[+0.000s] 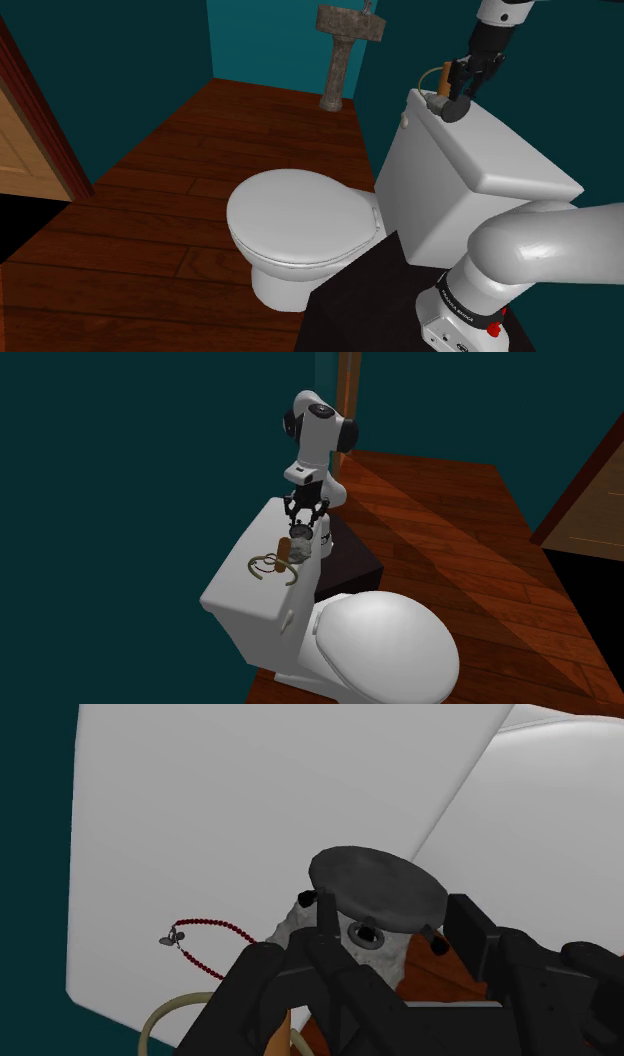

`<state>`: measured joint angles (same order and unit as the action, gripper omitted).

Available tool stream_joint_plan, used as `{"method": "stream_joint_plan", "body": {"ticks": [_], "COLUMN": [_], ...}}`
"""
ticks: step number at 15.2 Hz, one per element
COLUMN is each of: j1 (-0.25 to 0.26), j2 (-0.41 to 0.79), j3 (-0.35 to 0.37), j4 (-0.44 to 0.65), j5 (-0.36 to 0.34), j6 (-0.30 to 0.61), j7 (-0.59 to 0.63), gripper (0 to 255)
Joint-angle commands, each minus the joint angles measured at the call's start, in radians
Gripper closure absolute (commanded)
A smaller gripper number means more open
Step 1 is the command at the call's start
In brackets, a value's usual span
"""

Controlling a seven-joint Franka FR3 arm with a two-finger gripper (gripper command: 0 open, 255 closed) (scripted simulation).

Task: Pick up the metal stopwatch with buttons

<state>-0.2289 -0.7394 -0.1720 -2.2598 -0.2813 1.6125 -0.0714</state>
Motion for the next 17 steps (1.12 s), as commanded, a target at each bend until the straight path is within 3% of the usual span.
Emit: {"method": "stream_joint_plan", "body": {"ticks": [1,7,17], "j1": [0.001,0.009,0.020], "j2": [0.007,0.006,0.053], "j3": [0.000,-0.007,0.001], "j4": [-0.011,-0.011,0.157], "j5": [0.036,0.031,0.041], "j6": [-0.004,-0.004,-0.124], "j7": [0.001,0.004,-0.013], "gripper": [255,255,255]}}
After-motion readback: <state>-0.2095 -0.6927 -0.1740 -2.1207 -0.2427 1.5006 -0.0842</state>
